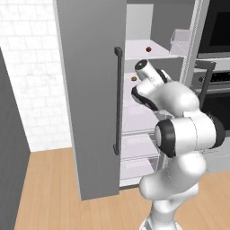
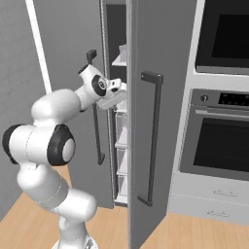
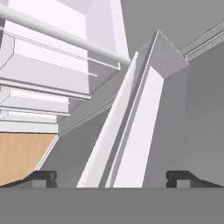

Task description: Take the strawberry from the fridge and place it on top of the pancake, located on the dining counter.

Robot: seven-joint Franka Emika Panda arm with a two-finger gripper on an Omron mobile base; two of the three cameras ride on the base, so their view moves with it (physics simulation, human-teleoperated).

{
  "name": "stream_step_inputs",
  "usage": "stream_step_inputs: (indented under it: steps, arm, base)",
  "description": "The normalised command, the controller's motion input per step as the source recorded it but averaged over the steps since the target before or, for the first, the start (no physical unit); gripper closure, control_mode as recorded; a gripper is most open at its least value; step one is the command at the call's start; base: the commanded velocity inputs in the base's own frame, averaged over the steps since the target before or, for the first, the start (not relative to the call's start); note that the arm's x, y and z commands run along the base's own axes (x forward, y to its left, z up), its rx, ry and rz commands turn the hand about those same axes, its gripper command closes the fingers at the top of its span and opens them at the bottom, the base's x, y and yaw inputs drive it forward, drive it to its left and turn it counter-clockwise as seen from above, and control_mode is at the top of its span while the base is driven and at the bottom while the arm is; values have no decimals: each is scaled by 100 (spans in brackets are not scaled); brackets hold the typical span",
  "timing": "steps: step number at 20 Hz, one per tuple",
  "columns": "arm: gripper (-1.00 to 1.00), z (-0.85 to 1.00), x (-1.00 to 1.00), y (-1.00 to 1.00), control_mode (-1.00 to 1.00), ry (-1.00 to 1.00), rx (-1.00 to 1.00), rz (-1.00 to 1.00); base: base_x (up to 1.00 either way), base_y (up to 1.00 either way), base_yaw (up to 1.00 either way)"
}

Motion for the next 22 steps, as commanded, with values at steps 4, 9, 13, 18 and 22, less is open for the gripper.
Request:
stream_step_inputs:
  steps: [4, 9, 13, 18, 22]
  arm:
    - [-100, 0, 3, -100, -100, 0, 0, -2]
    - [-100, 0, -50, -93, -100, -12, 0, -3]
    - [-100, 0, -55, -96, -100, -13, 0, -4]
    - [-100, 0, -35, -90, -100, -14, 0, -4]
    - [-100, 12, 0, -83, -100, -7, 0, -3]
  base:
    - [0, 0, 0]
    - [0, 0, 0]
    - [0, 0, 0]
    - [0, 0, 0]
    - [0, 0, 0]
